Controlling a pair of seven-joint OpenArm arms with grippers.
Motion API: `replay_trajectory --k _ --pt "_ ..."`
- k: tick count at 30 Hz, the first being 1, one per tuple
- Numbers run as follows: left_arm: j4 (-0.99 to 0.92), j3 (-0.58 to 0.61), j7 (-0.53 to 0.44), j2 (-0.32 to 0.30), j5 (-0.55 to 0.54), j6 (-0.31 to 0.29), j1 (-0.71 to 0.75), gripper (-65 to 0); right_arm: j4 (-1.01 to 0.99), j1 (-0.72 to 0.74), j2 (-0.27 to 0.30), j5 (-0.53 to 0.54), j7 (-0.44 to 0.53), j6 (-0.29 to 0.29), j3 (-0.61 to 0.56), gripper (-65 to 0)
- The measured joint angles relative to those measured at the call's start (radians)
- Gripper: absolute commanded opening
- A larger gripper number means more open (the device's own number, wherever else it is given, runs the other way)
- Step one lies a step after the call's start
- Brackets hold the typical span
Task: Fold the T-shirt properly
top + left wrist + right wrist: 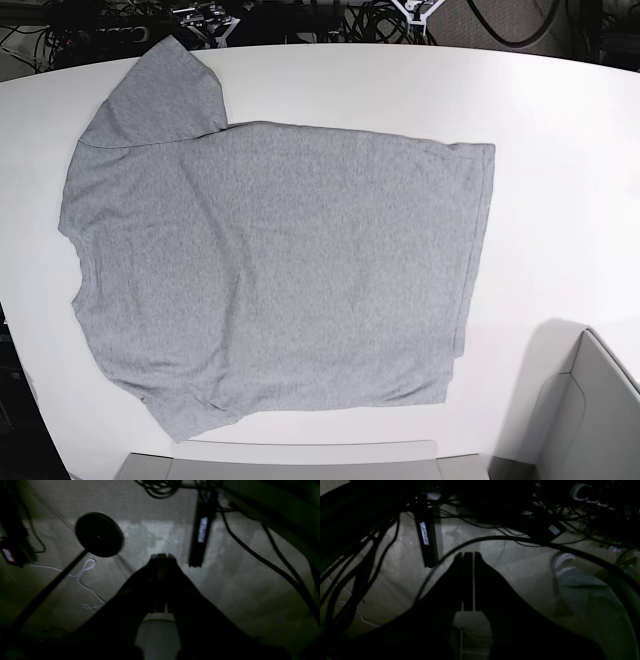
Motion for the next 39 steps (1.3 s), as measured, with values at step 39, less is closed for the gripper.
replay_trajectory --k 39 --pt "0.143 -0.004 -0.204 -0.012 0.0 0.0 0.097 -64.9 0.043 -0.05 0.012 -0.007 -0.007 0.007 -0.05 -65.0"
